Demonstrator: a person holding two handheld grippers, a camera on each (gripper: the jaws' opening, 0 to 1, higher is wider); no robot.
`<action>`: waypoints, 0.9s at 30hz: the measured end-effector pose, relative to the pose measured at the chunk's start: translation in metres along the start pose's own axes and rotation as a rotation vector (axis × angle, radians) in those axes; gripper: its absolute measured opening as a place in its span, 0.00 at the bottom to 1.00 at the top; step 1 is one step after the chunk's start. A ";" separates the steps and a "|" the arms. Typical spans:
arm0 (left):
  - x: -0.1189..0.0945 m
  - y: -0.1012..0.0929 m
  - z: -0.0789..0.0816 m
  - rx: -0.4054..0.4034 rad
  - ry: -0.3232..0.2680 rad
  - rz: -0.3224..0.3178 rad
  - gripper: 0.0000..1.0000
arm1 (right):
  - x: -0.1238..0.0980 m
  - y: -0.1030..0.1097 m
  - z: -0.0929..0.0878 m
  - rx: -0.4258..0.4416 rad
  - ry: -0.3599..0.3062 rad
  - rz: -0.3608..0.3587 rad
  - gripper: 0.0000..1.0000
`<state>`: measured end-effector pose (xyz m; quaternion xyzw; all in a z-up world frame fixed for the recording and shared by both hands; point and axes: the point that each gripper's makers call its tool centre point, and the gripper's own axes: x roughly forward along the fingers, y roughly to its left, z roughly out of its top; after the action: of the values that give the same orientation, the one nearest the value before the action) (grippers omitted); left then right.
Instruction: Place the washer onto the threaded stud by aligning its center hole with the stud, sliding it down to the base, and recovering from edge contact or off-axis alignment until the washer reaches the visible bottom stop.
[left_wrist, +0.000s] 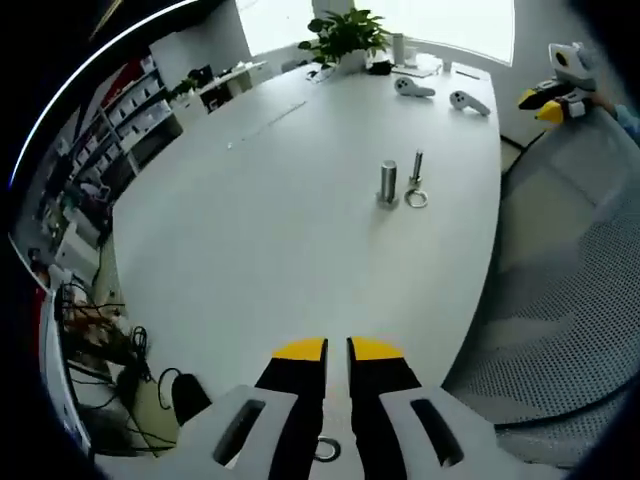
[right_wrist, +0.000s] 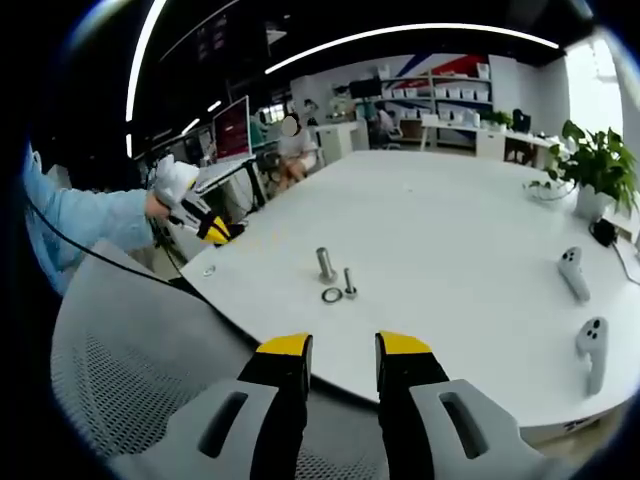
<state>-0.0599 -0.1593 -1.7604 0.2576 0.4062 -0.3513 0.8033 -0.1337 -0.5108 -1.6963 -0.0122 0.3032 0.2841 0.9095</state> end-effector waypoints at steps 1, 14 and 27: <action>-0.002 0.001 -0.006 -0.010 0.000 0.002 0.10 | 0.000 0.000 0.000 0.000 0.000 0.000 0.27; -0.008 0.011 -0.101 -0.128 0.168 0.004 0.00 | 0.000 -0.004 0.002 0.009 -0.005 -0.019 0.27; 0.017 0.008 -0.124 -0.055 0.267 -0.030 0.00 | 0.000 -0.006 0.002 0.014 -0.005 -0.027 0.27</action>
<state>-0.1045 -0.0735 -1.8403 0.2738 0.5227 -0.3144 0.7436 -0.1296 -0.5150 -1.6955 -0.0094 0.3029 0.2699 0.9139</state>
